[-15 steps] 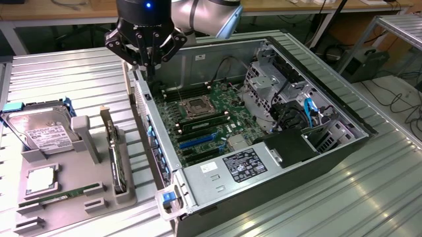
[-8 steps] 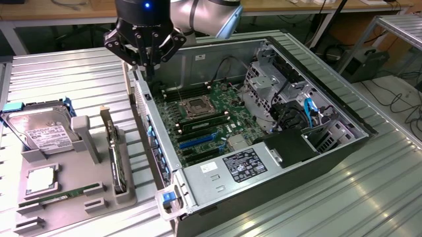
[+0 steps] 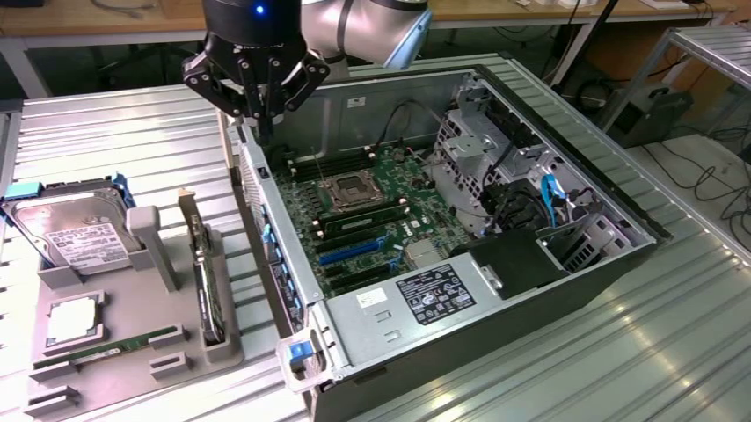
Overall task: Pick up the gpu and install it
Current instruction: 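Reach for the gpu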
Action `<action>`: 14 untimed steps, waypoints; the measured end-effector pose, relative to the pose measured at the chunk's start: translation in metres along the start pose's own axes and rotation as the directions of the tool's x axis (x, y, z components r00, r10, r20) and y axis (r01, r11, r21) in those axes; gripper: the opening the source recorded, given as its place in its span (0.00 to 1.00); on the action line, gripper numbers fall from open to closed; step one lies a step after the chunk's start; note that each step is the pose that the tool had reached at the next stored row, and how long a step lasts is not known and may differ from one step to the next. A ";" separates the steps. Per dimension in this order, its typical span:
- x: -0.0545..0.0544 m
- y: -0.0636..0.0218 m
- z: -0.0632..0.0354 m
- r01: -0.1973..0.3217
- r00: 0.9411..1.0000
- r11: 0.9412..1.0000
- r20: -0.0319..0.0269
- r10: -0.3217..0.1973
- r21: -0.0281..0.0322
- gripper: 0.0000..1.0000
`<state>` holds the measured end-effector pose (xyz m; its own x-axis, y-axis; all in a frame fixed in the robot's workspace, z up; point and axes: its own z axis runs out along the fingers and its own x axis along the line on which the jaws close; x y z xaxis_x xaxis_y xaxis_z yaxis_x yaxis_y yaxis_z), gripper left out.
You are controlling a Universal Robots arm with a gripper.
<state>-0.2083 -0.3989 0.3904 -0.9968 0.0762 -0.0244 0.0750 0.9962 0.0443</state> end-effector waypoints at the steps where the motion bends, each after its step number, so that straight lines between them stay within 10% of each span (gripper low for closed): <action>1: 0.000 0.0000 0.0000 0.000 1.000 1.000 0.000 0.000 0.000 0.11; 14: 0.005 -0.0004 0.0000 0.000 1.000 1.000 0.000 0.000 0.000 0.11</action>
<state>-0.2134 -0.3989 0.3902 -0.9968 0.0762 -0.0245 0.0750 0.9962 0.0444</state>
